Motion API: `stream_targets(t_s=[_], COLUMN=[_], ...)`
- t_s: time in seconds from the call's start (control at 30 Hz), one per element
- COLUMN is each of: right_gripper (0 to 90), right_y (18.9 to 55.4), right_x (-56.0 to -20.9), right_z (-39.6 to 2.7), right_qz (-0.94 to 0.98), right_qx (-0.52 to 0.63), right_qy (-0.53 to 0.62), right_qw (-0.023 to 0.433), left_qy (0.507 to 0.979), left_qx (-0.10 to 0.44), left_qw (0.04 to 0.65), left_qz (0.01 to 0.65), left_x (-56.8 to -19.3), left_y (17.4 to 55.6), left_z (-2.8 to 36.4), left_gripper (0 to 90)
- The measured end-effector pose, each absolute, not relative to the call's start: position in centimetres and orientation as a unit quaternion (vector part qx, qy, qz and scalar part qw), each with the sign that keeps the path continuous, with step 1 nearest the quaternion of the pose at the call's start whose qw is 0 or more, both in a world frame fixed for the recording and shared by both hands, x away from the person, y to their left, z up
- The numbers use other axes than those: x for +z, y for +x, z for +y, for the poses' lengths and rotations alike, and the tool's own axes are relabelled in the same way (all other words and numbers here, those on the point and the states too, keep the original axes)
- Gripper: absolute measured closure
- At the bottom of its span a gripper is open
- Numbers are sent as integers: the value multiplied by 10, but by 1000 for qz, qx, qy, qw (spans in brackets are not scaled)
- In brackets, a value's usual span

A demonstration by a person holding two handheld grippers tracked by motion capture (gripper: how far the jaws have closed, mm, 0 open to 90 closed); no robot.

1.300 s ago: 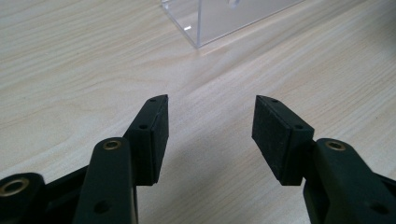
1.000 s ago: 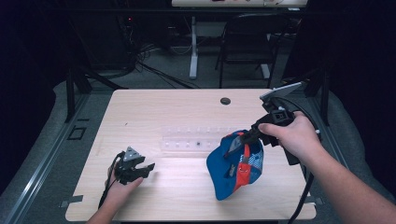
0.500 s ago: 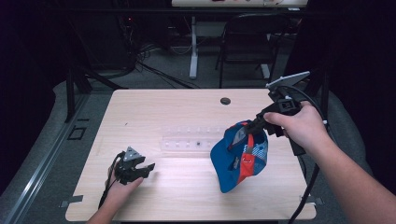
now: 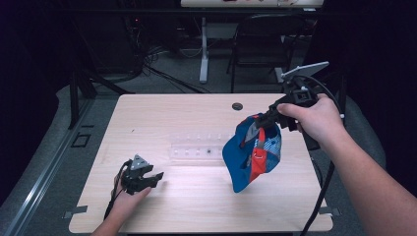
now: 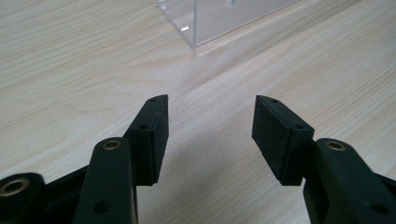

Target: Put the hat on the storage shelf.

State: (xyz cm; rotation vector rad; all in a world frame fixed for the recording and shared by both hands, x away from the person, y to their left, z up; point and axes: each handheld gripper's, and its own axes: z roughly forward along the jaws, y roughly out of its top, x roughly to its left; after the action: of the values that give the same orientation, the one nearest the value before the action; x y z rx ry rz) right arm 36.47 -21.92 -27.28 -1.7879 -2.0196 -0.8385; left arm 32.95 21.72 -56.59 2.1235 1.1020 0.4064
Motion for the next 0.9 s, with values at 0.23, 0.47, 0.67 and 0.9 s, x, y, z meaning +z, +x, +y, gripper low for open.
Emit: stream_targets(t_s=[0.23,0.47,0.67,0.9], right_gripper=[778,778,778,778], right_y=[370,378,382,387], right_x=[-266,-262,-261,-260], right_z=[-212,-199,-192,-186], right_qz=[-709,-712,-713,-713], right_qx=[-299,-302,-308,-317], right_qy=[-620,-616,-612,-608], right_qw=[152,146,147,149], left_qy=[819,823,830,843], left_qx=[156,163,170,166], left_qw=[351,357,391,434], left_qz=[426,410,359,271], left_x=[-566,-563,-545,-523], left_y=[329,323,307,287], left_z=[217,206,176,125], left_gripper=[465,468,473,452])
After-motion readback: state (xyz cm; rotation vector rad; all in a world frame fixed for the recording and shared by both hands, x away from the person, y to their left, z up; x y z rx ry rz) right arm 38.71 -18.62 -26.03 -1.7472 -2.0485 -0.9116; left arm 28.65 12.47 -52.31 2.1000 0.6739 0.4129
